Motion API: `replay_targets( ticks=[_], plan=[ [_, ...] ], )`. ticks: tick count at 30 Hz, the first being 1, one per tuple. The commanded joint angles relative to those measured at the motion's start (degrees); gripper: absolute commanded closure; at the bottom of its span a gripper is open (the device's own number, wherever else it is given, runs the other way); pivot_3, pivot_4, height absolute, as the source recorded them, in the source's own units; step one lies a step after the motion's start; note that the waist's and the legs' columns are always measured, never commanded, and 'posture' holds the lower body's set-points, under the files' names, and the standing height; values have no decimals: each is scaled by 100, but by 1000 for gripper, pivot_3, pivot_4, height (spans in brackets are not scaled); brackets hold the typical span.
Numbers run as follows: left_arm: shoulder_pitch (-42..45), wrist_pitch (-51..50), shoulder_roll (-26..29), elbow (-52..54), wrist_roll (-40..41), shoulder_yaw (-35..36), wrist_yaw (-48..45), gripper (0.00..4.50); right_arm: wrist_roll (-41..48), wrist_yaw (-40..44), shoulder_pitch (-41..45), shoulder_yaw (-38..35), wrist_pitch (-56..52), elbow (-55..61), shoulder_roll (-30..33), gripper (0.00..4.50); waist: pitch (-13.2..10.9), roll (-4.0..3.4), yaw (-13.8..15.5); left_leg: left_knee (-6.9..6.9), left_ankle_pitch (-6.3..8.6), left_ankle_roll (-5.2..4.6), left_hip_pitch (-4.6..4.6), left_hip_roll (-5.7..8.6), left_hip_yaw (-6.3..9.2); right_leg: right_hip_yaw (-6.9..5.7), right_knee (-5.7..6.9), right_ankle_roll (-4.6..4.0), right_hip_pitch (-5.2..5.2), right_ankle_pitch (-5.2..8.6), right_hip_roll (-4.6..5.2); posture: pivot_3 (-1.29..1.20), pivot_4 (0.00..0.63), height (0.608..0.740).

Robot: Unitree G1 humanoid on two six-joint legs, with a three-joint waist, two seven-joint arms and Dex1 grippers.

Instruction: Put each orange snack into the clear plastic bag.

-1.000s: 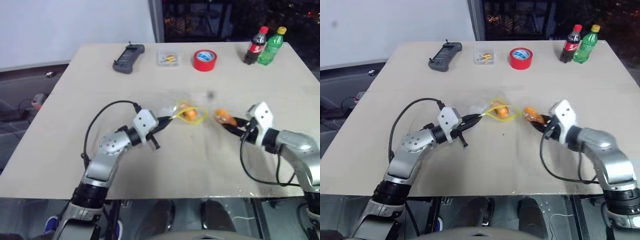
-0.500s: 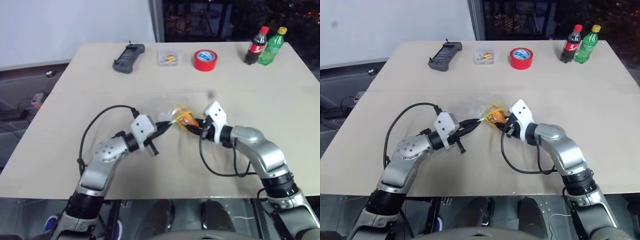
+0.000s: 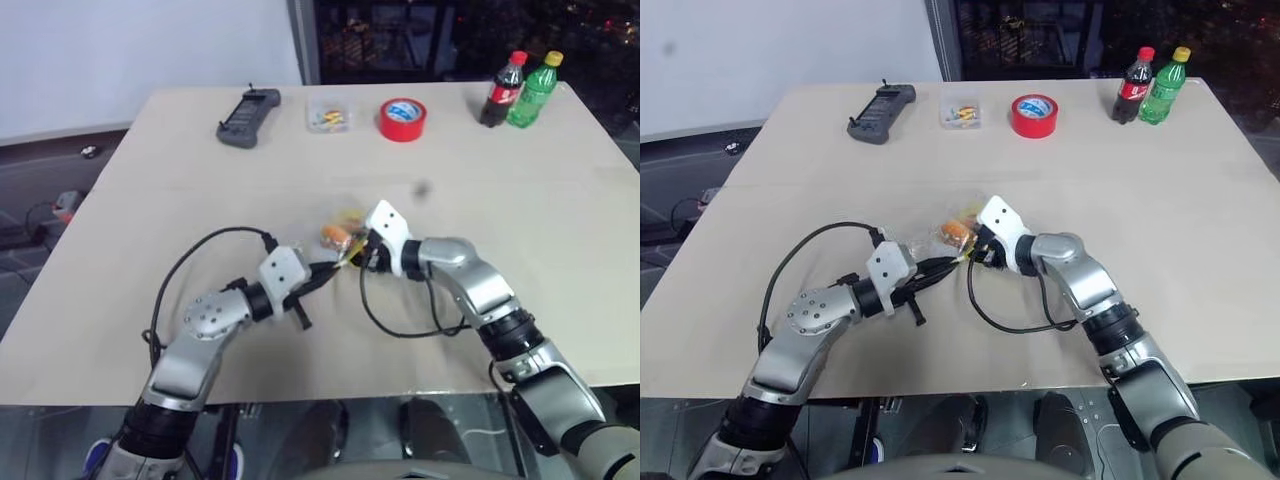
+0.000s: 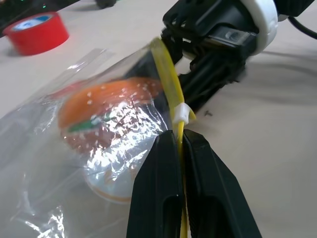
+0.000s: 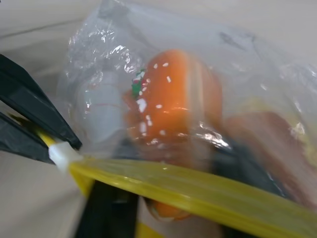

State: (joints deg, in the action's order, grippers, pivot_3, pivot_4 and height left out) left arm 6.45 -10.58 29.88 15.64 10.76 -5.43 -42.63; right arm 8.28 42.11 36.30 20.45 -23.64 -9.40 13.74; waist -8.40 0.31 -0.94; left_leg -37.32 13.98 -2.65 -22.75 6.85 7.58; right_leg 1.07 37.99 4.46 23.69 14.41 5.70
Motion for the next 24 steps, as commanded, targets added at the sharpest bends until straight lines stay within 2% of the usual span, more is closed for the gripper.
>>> replay_targets(
  ticks=[1, 8, 11, 14, 20, 24],
  plan=[
    [51, -251, -106, 245, 337, 339, 189, 4500, -20, 39, -58, -177, 304, 414, 80, 1573, 0, 0, 4, 0, 0, 0, 0, 0, 1, 0, 0, 0, 0, 0, -1, 0, 150, 740],
    [377, -1206, -334, 361, 1482, 976, 298, 4500, 60, 367, -789, -582, 458, 1816, 1009, 1573, 0, 1, 29, 0, 0, -1, -5, 2, 3, -3, -4, 0, -1, 0, 4, 0, 150, 740],
    [587, -1791, -394, 381, 2247, 1329, 330, 4500, -533, -158, -808, -655, 1116, 1748, 1165, 1573, 0, 1, -17, -1, 0, 0, -4, -1, -1, 1, 1, 1, -1, 0, 8, 0, 150, 740],
    [771, -2198, -337, 332, 2701, 1548, 337, 4500, -1378, -364, -781, -358, 1868, 1389, 1513, 1573, 0, 1, -11, -1, -1, 1, 1, -4, -1, 0, 6, 1, -1, 0, 1, 0, 150, 740],
    [804, -2432, -180, 386, 2872, 1585, 305, 4500, -2022, -719, -551, -113, 2350, 531, 1348, 1573, -2, 3, -1, -2, -1, 2, 1, -4, -7, 7, 3, 1, -1, 0, -5, 0, 150, 740],
    [790, -2454, -150, 425, 2860, 1527, 334, 4500, -1874, -753, -286, -201, 2600, -2, 982, 1573, -2, 4, -3, -1, -1, 3, 0, -4, -8, 10, 2, 0, -2, 0, -5, 0, 150, 740]
  ],
)
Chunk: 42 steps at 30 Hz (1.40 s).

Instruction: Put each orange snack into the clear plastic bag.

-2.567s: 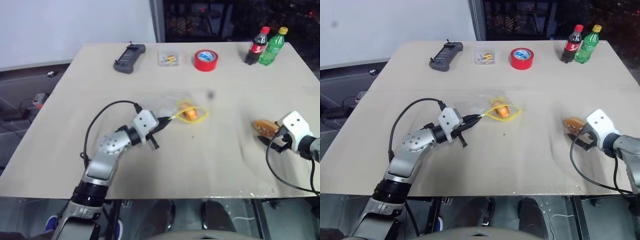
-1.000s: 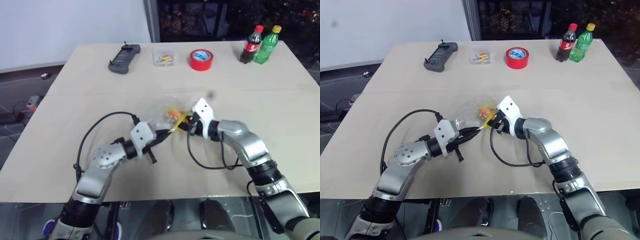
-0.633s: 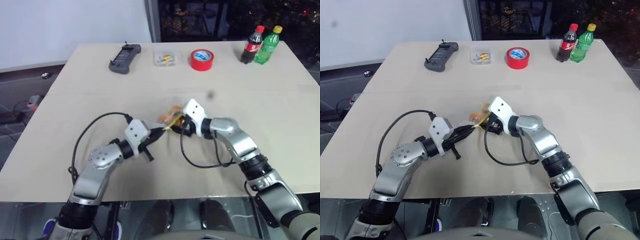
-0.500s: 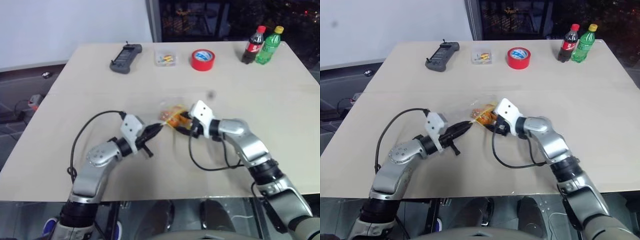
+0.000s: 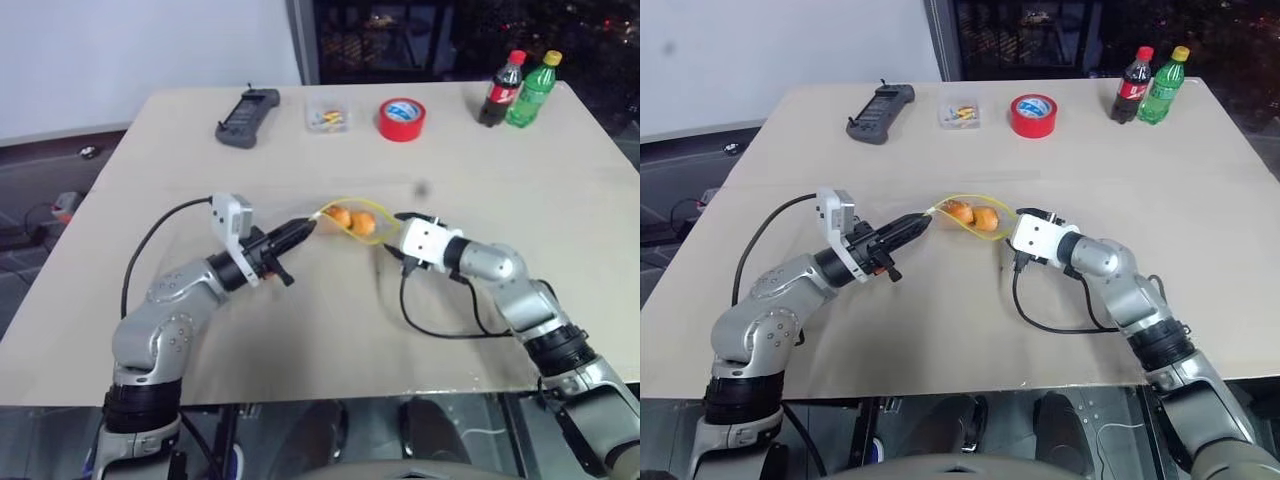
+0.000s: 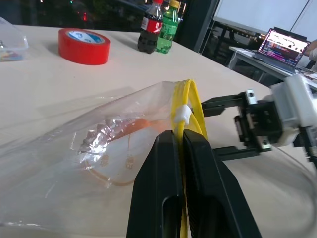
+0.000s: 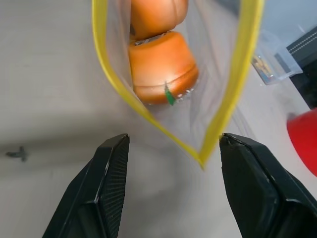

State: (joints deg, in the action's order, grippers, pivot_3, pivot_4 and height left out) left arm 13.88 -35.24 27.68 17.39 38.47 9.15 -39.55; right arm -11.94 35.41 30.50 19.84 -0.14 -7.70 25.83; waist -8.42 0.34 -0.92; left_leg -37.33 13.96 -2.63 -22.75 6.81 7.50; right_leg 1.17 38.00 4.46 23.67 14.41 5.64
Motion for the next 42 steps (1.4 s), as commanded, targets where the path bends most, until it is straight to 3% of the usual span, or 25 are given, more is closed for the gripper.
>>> replay_targets(
  ticks=[1, 4, 9, 10, 14, 17, 21, 29, 30, 33, 34, 38, 42],
  plan=[
    [23, 8, 74, 275, 82, 64, 31, 4500, 159, -60, 340, -157, 297, -243, -269, 1573, 0, 1, -7, 0, 0, 0, 0, -1, 1, 0, 0, 0, -1, 0, -2, 0, 150, 740],
    [-47, -2, 87, 357, 82, 93, 63, 4500, 305, -25, 427, -330, 353, -222, -338, 2341, -1, 1, -1, 1, 0, 0, 0, -1, 3, -1, -1, -1, 0, 0, -2, 0, 150, 740],
    [10, 42, 68, 364, 20, 99, 184, 4500, 553, 250, 395, -509, 146, 234, -227, 4414, -1, 1, 15, 1, 0, 0, -1, 1, 3, -1, -5, -1, -1, 0, -2, 0, 150, 740],
    [68, 76, 81, 343, -31, 87, 207, 4500, 601, 282, 405, -563, 54, 341, -197, 4471, -1, 1, 15, 1, 0, 0, -2, 1, 3, 0, -4, -1, -1, 0, -2, 0, 150, 740],
    [884, 249, 81, -123, -274, 44, 357, 4500, 522, 240, 799, -791, -112, 187, 61, 4471, -4, 3, 36, 0, 0, 1, -2, 0, 7, -7, -2, -1, -1, 0, -3, 0, 150, 740],
    [1773, 807, 138, -1019, -993, -213, 380, 4500, 203, -21, 1320, -860, 167, -576, 370, 4471, -5, 5, 31, -5, -3, 5, -1, 2, 6, -10, -2, -8, -4, -7, -4, 0, 150, 740],
    [2589, 2203, 287, -2073, -2026, -681, 126, 4500, -136, -305, 1796, -1028, 515, -1166, 980, 4471, -6, 6, 12, 0, -4, 5, -8, 4, 5, -9, -6, -7, 1, -9, -3, 0, 150, 740],
    [935, 3816, 222, -1430, -3125, -1412, 137, 4500, 21, 147, -267, -1242, -143, 763, 1555, 4471, -6, 7, -72, 22, 2, -3, -23, 8, 15, 14, -37, -9, 32, -7, 19, 0, 150, 740],
    [783, 3934, 188, -1366, -3229, -1467, 196, 4500, 42, 207, -515, -1276, -230, 962, 1596, 3872, -8, 8, -71, 23, 2, -3, -37, 14, 16, 17, -39, -9, 50, -7, 21, 0, 150, 740],
    [370, 4345, 133, -1236, -3642, -1664, 350, 4500, 429, 522, -1328, -1570, -750, 2010, 1790, 2622, -12, 5, 20, -4, 2, -4, -51, 25, 17, 26, 0, -3, 71, -11, 20, 0, 150, 740],
    [302, 4438, 126, -1215, -3745, -1688, 393, 4500, 497, 654, -1524, -1649, -800, 2357, 1912, 2622, -18, -3, 33, -3, 1, -3, -34, 24, 17, 29, 0, 5, 56, -17, 24, 0, 150, 740],
    [312, 4736, 92, -1170, -4165, -1715, 590, 4500, 659, 915, -1588, -1538, -1152, 3594, 1943, 2622, -24, -8, 24, -6, 10, -16, 12, 13, 18, 26, -4, 18, 6, -27, 16, 0, 150, 740],
    [417, 5017, 75, -1246, -4556, -1832, 729, 4500, 283, 839, -855, -566, -1357, 3659, 1237, 2622, -27, 5, 15, -12, 4, -9, 31, 4, 17, 25, -4, 21, -12, -34, 5, 0, 150, 740]
  ],
)
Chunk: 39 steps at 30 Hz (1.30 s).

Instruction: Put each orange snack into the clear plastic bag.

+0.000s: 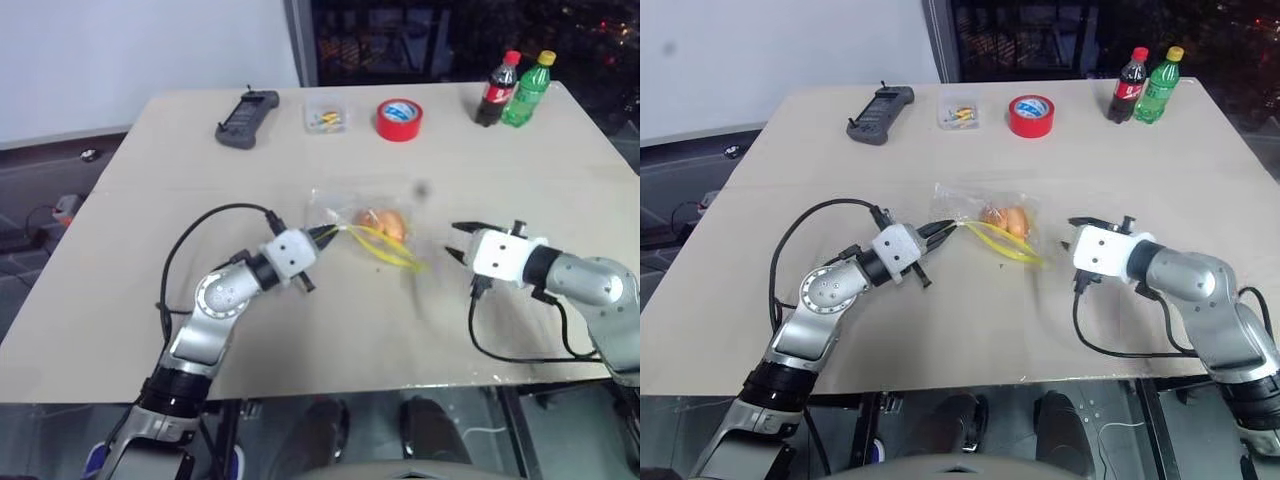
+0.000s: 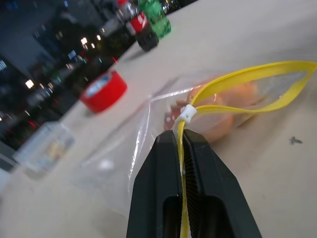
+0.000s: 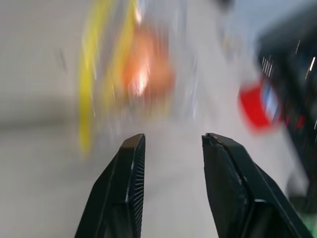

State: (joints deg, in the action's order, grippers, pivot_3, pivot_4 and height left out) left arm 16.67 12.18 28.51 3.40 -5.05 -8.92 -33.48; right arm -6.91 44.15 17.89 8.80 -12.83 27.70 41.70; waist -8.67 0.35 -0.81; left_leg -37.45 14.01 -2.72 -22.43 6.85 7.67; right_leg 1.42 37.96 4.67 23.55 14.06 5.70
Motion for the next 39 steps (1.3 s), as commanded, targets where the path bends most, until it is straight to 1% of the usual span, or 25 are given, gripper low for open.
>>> replay_targets(
  ticks=[1, 3, 6, 9, 10, 17, 27, 39],
  plan=[
    [160, 301, -21, 126, -228, -48, 125, 4500, -381, -11, 590, 804, 11, -26, -491, 2622, -3, 4, 7, 0, -2, 2, -1, -1, 1, -1, 0, -2, 1, -1, -2, 0, 150, 740],
    [189, 345, -43, 93, -259, -84, 112, 4500, -632, 3, 862, 1170, 186, -326, -702, 2622, -3, 6, 13, 1, -16, 26, -4, -1, 2, -2, -1, -5, 5, -3, -6, 0, 150, 740],
    [172, 340, -72, 128, -297, -98, 105, 4500, -863, -115, 1293, 1466, 303, -867, -1073, 2622, -6, 11, 41, 1, -15, 23, -18, 9, 9, -11, -5, -8, 12, -5, -15, 0, 150, 740],
    [115, 291, -74, 202, -296, -93, 88, 4500, -989, -170, 1604, 1594, 459, -1216, -1353, 3438, -6, 11, 22, 2, -14, 22, -36, 15, 7, -5, -9, -9, 29, -5, -12, 0, 150, 740],
    [100, 272, -71, 222, -296, -92, 85, 4500, -1029, -193, 1644, 1614, 518, -1273, -1404, 3860, -6, 11, 27, 6, -13, 22, -36, 15, 9, -6, -10, -10, 31, -4, -13, 0, 150, 740],
    [8, 115, -77, 339, -281, -73, 88, 4500, -1176, -235, 1750, 1659, 771, -1518, -1623, 3860, -6, 11, 10, 9, -13, 22, -35, 14, 11, -7, -8, -10, 33, -4, -15, 0, 150, 740],
    [14, -131, -81, 481, -175, -42, 24, 4500, -1402, -275, 1820, 1686, 985, -1777, -1721, 3860, -6, 11, 3, 9, -14, 22, -34, 13, 11, -6, -5, -10, 34, -4, -18, 0, 150, 740],
    [2, -162, -94, 535, -187, -41, -3, 4500, -1448, -234, 1819, 1610, 1038, -1829, -1773, 3860, -6, 10, 5, 9, -14, 22, -33, 12, 11, -6, -5, -10, 34, -4, -20, 0, 150, 740]
  ],
)
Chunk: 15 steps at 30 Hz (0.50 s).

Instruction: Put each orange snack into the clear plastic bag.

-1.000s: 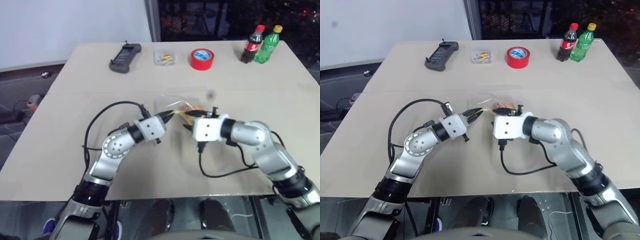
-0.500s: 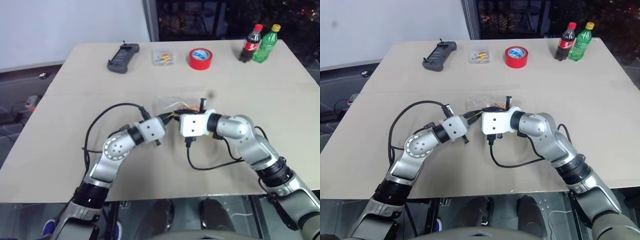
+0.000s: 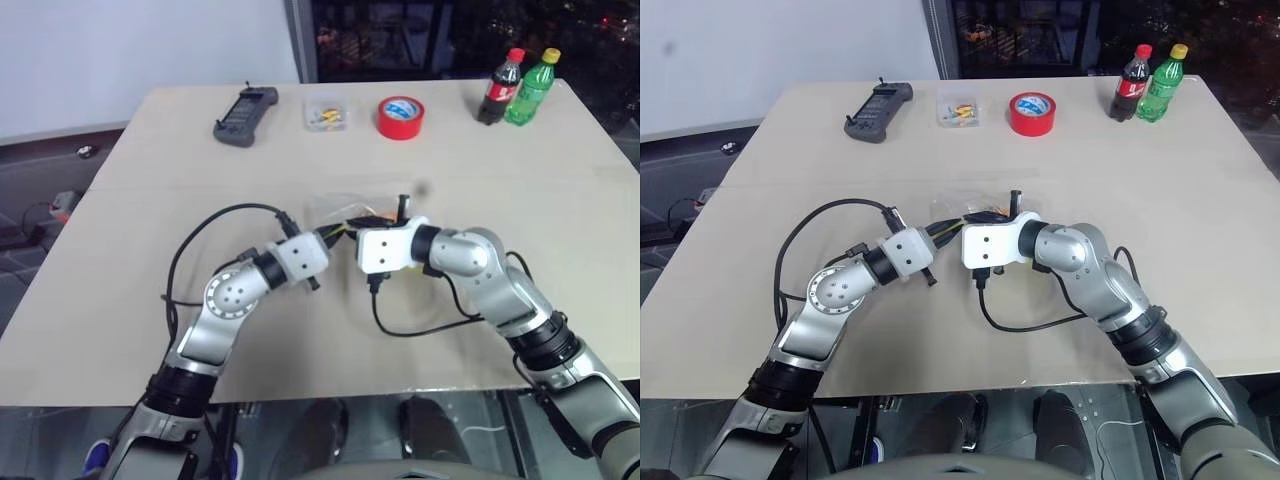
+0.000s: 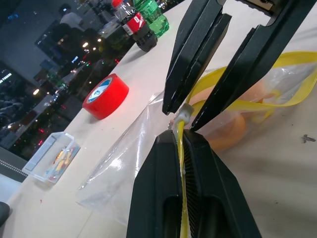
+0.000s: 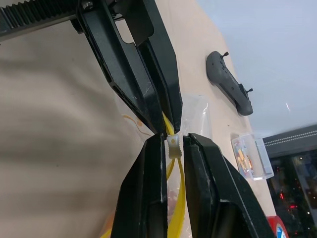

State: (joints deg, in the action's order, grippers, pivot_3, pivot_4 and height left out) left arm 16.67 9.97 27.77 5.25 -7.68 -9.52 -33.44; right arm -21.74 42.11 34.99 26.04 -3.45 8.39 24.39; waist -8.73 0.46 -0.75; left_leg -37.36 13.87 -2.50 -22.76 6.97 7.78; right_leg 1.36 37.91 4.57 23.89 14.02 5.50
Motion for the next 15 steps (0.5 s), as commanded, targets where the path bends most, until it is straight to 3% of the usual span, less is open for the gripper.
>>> replay_targets(
  ticks=[1, 15],
  plan=[
    [4, 58, -21, 350, 75, 17, -6, 4500, 37, -28, 110, -115, 101, 102, -42, 3860, 0, 0, 0, 0, 0, 0, 0, 0, 0, 0, 0, 0, 0, 0, 0, 0, 150, 740],
    [-2, 27, -24, 398, 70, 2, -15, 4500, -9, -26, 227, -76, 273, -111, -81, 3860, 0, 0, 0, 0, 0, 0, 0, 0, 0, 0, 0, 0, 0, 0, 0, 0, 150, 740]
  ],
)
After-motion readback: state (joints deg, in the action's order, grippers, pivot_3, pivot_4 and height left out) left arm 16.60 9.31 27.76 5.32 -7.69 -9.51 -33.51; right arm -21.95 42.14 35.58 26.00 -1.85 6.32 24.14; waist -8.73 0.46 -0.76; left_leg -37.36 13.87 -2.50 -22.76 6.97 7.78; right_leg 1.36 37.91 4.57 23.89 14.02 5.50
